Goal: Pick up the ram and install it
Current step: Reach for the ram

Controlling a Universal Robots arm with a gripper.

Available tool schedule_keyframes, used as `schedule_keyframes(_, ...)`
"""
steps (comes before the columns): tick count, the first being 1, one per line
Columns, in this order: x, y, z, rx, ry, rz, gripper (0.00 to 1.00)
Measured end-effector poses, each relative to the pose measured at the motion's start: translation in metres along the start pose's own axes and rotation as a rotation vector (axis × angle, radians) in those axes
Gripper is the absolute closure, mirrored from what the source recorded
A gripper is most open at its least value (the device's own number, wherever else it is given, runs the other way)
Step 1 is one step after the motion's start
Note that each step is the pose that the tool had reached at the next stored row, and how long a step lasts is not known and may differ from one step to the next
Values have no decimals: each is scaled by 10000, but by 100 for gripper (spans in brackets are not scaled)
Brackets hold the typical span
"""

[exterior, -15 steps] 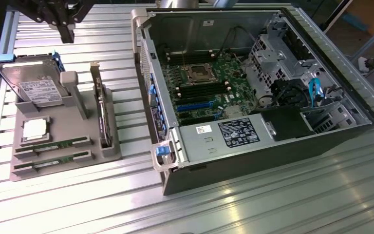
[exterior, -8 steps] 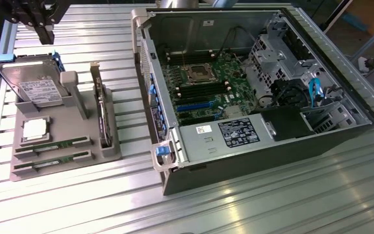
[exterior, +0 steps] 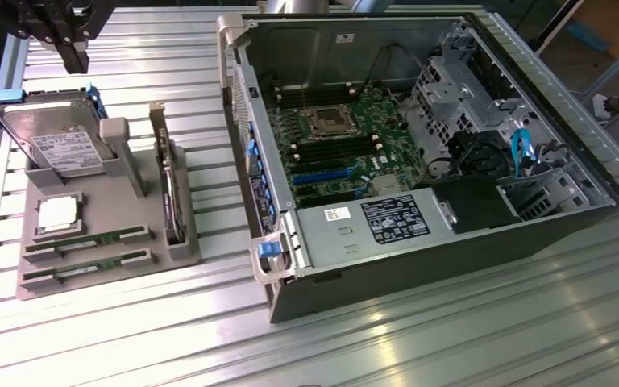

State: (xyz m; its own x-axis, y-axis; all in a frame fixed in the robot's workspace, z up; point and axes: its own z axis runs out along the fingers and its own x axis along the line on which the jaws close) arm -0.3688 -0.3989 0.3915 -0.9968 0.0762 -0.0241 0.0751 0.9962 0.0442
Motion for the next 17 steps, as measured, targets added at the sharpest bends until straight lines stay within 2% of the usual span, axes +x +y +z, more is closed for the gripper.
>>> schedule_keyframes(10,36,-9,-1,-1,-1,1,89)
schedule_keyframes(17,37,-110,-5,-1,0,0,89)
